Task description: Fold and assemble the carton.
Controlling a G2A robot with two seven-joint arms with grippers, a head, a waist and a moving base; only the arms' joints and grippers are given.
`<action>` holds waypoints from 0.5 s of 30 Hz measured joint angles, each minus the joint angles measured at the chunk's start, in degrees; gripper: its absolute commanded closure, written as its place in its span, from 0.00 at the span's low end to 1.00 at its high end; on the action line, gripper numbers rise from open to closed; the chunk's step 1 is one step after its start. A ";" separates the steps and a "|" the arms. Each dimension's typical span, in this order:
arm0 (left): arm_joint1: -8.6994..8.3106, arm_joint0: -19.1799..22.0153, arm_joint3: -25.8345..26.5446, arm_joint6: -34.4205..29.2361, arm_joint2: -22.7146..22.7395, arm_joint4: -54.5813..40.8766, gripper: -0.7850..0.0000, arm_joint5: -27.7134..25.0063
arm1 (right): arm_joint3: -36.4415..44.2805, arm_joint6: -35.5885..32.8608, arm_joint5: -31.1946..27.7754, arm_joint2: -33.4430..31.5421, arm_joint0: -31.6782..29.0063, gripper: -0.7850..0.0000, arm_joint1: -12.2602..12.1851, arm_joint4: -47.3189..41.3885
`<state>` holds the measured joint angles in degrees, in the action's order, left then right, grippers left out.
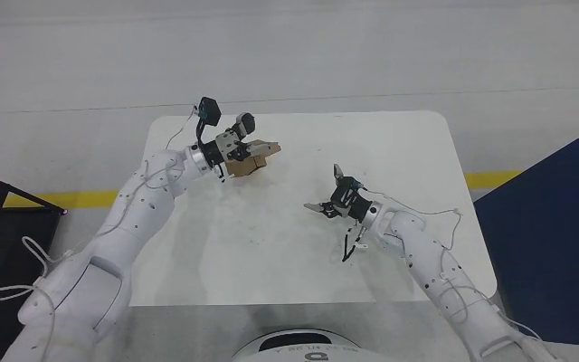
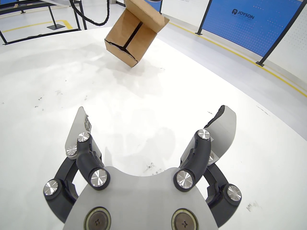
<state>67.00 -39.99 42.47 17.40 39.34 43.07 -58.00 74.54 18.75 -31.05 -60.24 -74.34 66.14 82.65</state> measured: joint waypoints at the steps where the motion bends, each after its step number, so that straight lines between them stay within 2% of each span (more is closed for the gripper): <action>1: 0.12 0.29 0.06 -1.23 -1.06 -0.91 0.00 0.00 | -0.11 0.13 0.01 0.03 0.04 0.00 0.02 -0.09; 8: 0.57 3.26 -1.70 -11.89 -7.58 -10.26 0.00 0.00 | -0.73 0.59 -0.42 -0.20 0.48 0.00 0.06 -0.63; 15: -0.66 3.98 -0.30 -14.83 -9.86 -14.67 0.00 0.00 | -1.59 1.21 -1.61 -0.56 1.00 0.00 0.03 -1.23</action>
<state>66.34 -36.01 42.16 2.57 29.48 28.41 -58.00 72.95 19.96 -32.66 -60.80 -73.34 66.16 81.41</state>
